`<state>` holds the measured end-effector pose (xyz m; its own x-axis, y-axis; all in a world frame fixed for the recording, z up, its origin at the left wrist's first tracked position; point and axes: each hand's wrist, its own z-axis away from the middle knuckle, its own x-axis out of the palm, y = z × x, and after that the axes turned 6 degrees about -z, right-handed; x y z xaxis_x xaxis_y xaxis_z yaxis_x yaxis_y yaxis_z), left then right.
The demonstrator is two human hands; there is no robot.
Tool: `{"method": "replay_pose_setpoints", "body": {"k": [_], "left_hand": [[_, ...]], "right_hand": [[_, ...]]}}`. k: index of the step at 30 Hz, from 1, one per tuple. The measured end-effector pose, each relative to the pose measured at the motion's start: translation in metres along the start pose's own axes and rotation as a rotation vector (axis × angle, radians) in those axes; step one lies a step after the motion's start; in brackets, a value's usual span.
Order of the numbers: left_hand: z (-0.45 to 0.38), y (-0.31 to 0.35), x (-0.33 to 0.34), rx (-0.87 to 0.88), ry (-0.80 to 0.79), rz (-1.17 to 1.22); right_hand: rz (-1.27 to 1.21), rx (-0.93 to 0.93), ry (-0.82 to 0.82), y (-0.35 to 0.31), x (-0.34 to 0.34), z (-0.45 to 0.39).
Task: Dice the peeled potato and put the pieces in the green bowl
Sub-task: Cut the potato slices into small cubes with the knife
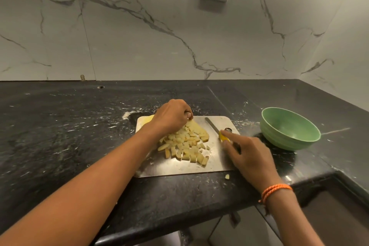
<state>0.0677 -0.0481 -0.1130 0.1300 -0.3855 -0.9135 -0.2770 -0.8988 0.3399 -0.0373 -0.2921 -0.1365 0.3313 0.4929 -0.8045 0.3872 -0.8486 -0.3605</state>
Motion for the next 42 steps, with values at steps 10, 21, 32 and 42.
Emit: {"method": "replay_pose_setpoints", "body": {"k": [10,21,32,42], "left_hand": [[0.002,-0.037,-0.061,-0.001,-0.091,0.226],[0.004,-0.079,-0.085,-0.139,-0.54,0.195],[0.003,-0.061,-0.084,-0.073,-0.253,0.298],[0.01,0.039,-0.011,0.126,0.031,0.188]], "right_hand": [[-0.239,0.003,0.05,-0.01,0.013,-0.002],[-0.27,0.076,0.028,-0.01,0.014,-0.004],[-0.12,-0.088,-0.134,-0.023,0.015,-0.005],[-0.202,0.13,0.15,-0.019,0.007,-0.003]]}}
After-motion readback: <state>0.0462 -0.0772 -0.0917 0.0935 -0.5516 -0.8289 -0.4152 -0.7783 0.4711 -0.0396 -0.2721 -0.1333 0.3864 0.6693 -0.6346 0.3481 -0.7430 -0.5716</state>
